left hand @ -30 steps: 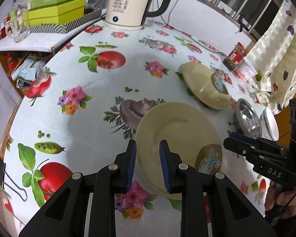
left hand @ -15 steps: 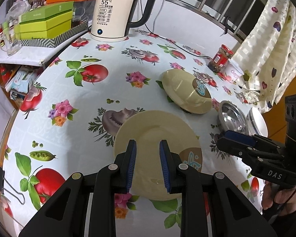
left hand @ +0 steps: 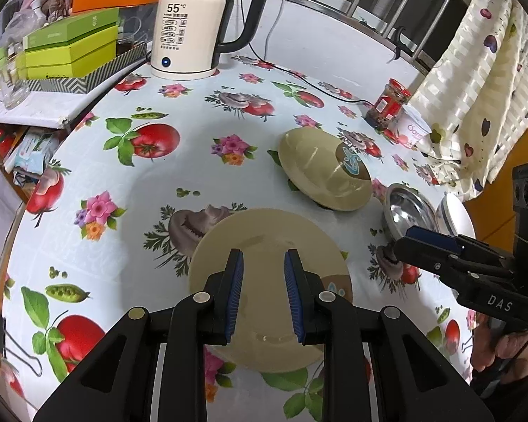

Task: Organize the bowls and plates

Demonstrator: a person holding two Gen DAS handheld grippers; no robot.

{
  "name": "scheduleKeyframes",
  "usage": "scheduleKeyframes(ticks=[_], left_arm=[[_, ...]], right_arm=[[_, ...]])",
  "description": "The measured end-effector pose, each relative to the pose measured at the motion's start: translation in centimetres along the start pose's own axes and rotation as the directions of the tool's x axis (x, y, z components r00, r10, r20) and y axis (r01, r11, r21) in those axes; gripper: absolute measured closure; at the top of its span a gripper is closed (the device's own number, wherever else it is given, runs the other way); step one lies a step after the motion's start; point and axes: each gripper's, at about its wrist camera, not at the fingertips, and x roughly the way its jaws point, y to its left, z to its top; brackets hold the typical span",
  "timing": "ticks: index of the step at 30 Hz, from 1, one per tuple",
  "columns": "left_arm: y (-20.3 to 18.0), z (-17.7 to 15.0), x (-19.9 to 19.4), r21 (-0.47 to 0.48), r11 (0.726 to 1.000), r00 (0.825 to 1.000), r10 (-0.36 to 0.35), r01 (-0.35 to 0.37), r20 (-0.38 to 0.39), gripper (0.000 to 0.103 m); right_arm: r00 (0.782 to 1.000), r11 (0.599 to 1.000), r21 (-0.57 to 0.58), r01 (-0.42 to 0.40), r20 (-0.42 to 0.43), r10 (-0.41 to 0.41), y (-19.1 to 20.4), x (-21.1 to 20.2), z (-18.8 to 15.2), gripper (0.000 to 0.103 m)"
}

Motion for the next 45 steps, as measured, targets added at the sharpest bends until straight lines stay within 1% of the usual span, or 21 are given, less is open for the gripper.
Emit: scheduleKeyframes(ticks=[5,13,18,25,30,34,45], left_arm=[[-0.4,0.7,0.5,0.006,1.000,1.000,-0.009,0.009,-0.004,0.079],[-1.0,2.3,1.7,0.008,1.000,1.000,-0.028,0.028,-0.013,0.079],[-1.2,3.5,2.5,0.006,0.999,0.999,-0.043,0.043,-0.020,0.079],[-1.1,5.2,4.2,-0.012,0.999,0.998,-0.049,0.048,-0.028,0.079],[-1.1,6.2,5.8,-0.024,0.998,0.997,-0.056,0.055,-0.047,0.079],[-1.3,6.9,7.1,-0.027,0.998,0.996,-0.067,0.065,-0.060,0.079],[-1.4,8.4,10.2,-0.060,0.995,0.992,-0.080,0.075,-0.101,0.079]], right_arm=[[1.000,1.000,-0.003,0.005,0.010,-0.005,-0.3,-0.3,0.6,0.058],[1.000,0.999,0.024,0.024,0.019,-0.024,-1.6,-0.3,2.0,0.058],[0.999,0.999,0.024,0.048,0.025,-0.049,-2.5,-0.1,3.3,0.058],[0.998,0.997,0.044,0.061,0.028,-0.063,-4.0,0.6,5.0,0.058],[0.997,0.995,0.069,0.066,0.020,-0.068,-5.4,1.6,6.2,0.059],[0.997,0.994,0.082,0.076,0.008,-0.077,-6.4,2.5,6.9,0.062],[0.992,0.983,0.138,0.121,-0.038,-0.117,-9.8,5.2,8.8,0.067]])
